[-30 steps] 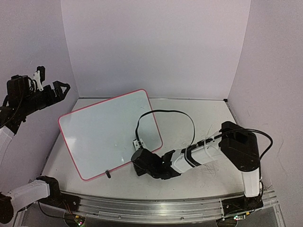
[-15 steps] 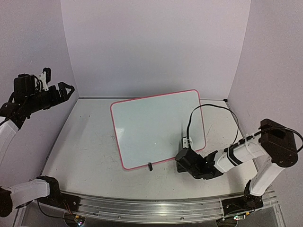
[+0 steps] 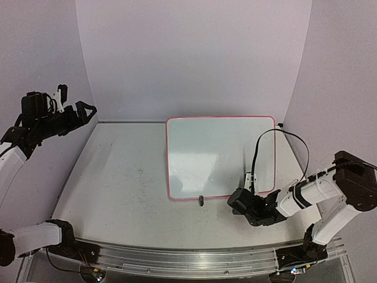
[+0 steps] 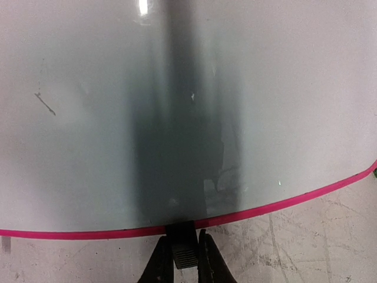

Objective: Write a sentence on the whiteboard
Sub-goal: Move the whiteboard marker to the corner of the board.

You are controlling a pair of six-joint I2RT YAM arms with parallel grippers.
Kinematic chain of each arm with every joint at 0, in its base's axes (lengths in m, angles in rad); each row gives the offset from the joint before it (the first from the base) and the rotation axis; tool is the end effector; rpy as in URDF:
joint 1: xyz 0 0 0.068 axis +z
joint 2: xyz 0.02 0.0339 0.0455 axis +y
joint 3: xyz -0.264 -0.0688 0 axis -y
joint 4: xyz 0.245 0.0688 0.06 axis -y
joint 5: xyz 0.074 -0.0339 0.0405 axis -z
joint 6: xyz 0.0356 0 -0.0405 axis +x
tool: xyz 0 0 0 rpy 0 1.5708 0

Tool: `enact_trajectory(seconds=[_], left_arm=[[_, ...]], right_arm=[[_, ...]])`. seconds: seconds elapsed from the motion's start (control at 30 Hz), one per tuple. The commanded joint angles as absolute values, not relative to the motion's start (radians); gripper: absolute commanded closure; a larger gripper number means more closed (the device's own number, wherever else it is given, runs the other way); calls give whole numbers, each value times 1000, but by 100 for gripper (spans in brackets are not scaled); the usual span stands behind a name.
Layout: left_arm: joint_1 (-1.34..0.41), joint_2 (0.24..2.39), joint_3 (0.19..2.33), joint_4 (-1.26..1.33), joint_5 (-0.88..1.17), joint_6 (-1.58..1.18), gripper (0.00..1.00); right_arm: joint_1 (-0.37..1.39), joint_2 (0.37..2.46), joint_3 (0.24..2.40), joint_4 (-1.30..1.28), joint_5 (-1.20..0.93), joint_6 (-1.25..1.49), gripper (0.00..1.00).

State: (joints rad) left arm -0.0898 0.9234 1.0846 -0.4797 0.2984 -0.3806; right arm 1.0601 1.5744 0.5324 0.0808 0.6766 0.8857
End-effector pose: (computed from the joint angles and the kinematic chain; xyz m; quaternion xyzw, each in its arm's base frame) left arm 0.1938 -0.0280 0.3888 -0.0299 0.8055 -0.2522 0.5355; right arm 0.1439 0.2112 0.1128 0.0209 0.9051 0.0558 0.4210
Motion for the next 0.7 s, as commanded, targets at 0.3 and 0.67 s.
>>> enact_trajectory(seconds=[0.3,0.67], left_arm=[[-86,922,1063,-422,340,-411,1],[-86,893,1038,-420,345,-412,1]], right_arm=[[1131,1654,714,29,812,923,100],[1133,1566,643,6,795,934,64]])
